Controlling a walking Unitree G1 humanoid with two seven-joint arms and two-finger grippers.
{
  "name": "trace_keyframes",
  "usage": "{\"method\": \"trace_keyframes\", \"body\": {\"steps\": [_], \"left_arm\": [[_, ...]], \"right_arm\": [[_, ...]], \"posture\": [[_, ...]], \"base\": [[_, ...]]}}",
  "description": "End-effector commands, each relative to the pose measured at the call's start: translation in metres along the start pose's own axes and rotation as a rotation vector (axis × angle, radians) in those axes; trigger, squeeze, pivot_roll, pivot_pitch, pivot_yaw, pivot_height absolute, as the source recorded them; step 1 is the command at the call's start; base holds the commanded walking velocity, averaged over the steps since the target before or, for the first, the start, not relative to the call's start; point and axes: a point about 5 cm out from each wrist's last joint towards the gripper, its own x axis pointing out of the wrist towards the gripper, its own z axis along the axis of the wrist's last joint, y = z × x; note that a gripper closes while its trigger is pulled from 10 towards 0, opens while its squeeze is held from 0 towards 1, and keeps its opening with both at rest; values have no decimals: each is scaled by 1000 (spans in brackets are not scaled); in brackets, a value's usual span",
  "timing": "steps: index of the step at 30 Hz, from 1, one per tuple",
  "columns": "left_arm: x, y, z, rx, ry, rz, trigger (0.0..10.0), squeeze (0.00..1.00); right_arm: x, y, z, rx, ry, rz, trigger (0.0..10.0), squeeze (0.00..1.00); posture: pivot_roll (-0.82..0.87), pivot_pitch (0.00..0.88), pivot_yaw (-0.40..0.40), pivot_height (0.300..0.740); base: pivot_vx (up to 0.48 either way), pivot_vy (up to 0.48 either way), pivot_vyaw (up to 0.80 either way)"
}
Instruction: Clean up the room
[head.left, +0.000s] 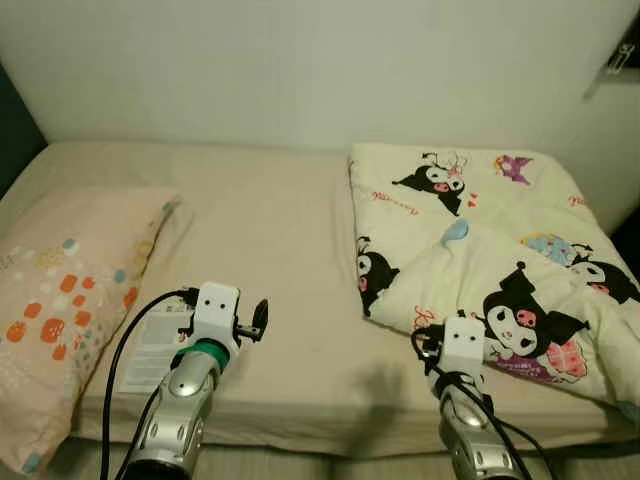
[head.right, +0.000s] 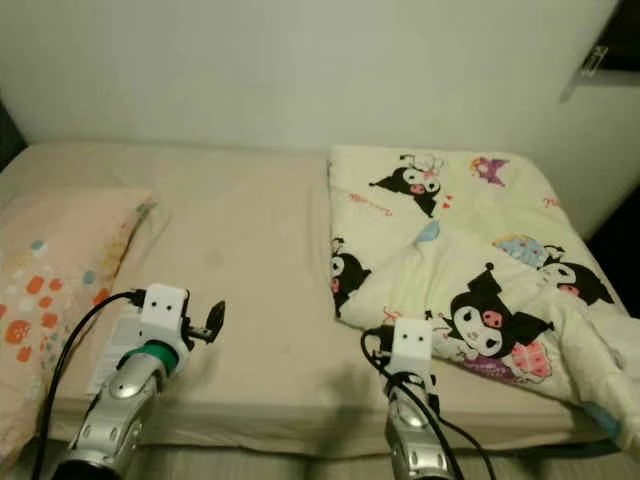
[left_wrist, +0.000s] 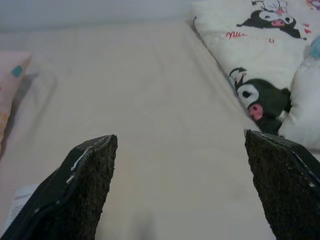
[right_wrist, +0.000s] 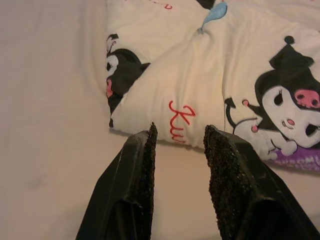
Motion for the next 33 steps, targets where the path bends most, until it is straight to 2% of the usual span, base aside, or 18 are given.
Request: {"method": "trace_keyframes", "body": {"steps": [1,9,16,25,26,30,31,33], "left_arm": [[-4,3,-9,27,32,3,10000,0],[-4,4,-9,47,41,-3,10000,0],[-1,8,-7,42,45,4,10000,0],[1,-4,-16,78,116,-70,10000,0],[7,-11,-13,93,112,-99,10000,0],[10,-13,-10,103,106,-105,10000,0],[16,-16,-1,115,85,-114,10000,0],[17,-16,2,114,78,-115,10000,0]], "right_arm": [[-2,1,-5,3,23,3,10000,0],[-1,1,-5,8,30,5,10000,0],[0,0,-7,28,53,-1,10000,0],[2,0,-11,26,99,-9,10000,0],[5,-2,-9,14,102,-18,10000,0],[6,-3,-8,3,101,-24,10000,0],[9,-10,-4,-18,100,-64,10000,0],[10,-12,-3,-18,99,-78,10000,0]], "posture": [[82,0,-2,740],[84,0,-2,740],[94,0,-9,740],[86,0,-2,740],[77,0,-1,740],[77,0,-1,740],[64,8,0,740],[60,15,3,740]], "base": [[0,0,0],[0,0,0],[0,480,0],[0,0,0],[0,0,0],[0,0,0],[0,0,0],[0,0,0]]}}
